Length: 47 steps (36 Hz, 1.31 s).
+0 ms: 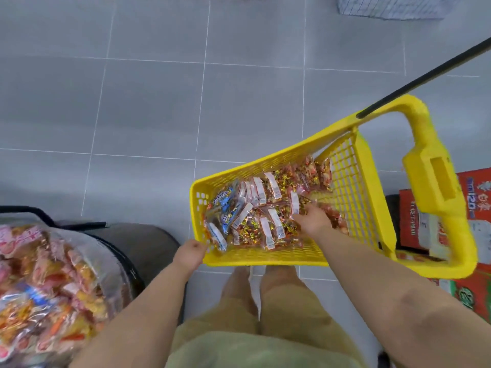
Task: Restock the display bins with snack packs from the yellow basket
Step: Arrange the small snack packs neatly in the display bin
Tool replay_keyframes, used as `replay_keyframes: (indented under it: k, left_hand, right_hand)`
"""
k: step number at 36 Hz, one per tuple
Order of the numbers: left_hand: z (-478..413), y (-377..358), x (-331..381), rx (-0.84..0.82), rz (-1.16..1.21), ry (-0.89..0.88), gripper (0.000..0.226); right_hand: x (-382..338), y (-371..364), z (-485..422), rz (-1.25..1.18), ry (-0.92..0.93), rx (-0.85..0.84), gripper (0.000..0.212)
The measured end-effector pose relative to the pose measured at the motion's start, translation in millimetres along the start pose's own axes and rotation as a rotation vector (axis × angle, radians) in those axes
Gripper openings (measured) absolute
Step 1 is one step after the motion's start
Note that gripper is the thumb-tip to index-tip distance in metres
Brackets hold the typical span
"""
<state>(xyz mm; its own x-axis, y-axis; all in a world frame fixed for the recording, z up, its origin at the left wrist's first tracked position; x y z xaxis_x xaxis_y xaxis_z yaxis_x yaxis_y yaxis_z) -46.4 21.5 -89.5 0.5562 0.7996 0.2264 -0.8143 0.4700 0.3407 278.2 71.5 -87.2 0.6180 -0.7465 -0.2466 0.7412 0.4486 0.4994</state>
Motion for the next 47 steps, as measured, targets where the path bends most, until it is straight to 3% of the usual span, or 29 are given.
replay_keyframes:
  k: [5, 8, 13, 24, 28, 31, 35, 37, 40, 42, 44, 47]
  left_hand:
    - [-6.7, -14.8, 3.5, -0.043, -0.052, 0.022, 0.029]
    - [-8.5, -24.7, 10.8, -0.033, -0.017, 0.006, 0.025]
    - [-6.6, -41.0, 25.5, -0.049, -0.004, 0.025, 0.025]
    - [3.1, -55.2, 69.1, -0.060, 0.055, 0.038, 0.017]
    - [12.7, -58.2, 95.0, -0.163, 0.336, 0.005, 0.011]
    - [25.4, -63.0, 116.3, -0.344, 0.514, -0.046, 0.019]
    - [40.1, -66.5, 135.6, -0.479, 0.683, -0.104, 0.043]
    - [42.6, -68.5, 137.9, -0.502, 0.756, -0.110, 0.046]
    - [42.2, -70.0, 136.0, -0.497, 0.875, -0.089, 0.044]
    - [39.5, -69.8, 131.3, -0.461, 0.939, -0.070, 0.044]
    - [34.0, -68.6, 123.1, -0.375, 1.002, -0.029, 0.047]
    - [25.8, -66.1, 109.9, -0.245, 1.031, 0.016, 0.037]
  right_hand:
    - [-13.9, -19.5, -34.2, 0.201, -0.055, -0.052, 0.074]
    - [-16.5, -22.0, -44.4, 0.317, -0.068, -0.049, 0.070]
    - [-11.4, -17.1, -50.0, 0.293, -0.117, -0.030, 0.077]
    - [0.0, 38.6, -19.3, 0.018, 0.100, 0.133, 0.047]
    - [-4.6, 50.3, -2.2, -0.313, 0.104, 0.068, 0.045]
    - [-14.0, 42.6, 7.0, -0.583, 0.006, -0.136, 0.050]
    - [-34.5, 23.2, 15.8, -0.507, -0.036, -0.350, 0.085]
    - [-44.5, 15.4, 20.5, -0.418, 0.002, -0.397, 0.078]
    - [-55.6, 8.3, 28.5, -0.313, 0.127, -0.467, 0.045]
    - [-57.2, 6.7, 27.2, -0.320, 0.188, -0.518, 0.038]
    - [-56.9, 12.3, 18.2, -0.381, 0.215, -0.472, 0.030]
    - [-50.1, 35.0, -15.2, -0.276, 0.258, -0.025, 0.037]
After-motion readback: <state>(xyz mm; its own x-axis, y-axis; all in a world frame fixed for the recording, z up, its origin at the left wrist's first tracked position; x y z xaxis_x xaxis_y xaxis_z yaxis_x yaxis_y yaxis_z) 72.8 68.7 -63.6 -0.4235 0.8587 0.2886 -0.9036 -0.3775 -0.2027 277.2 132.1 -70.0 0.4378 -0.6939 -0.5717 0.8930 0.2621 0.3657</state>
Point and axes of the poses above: each hand's wrist, its own z-axis away from the middle knuckle, its own y-axis out of the back of the hand, x = y × z, the point moved 4 cm from there along -z, towards the middle knuckle, and after that the axes turned 2 degrees about -x, right-handed, at the moved point
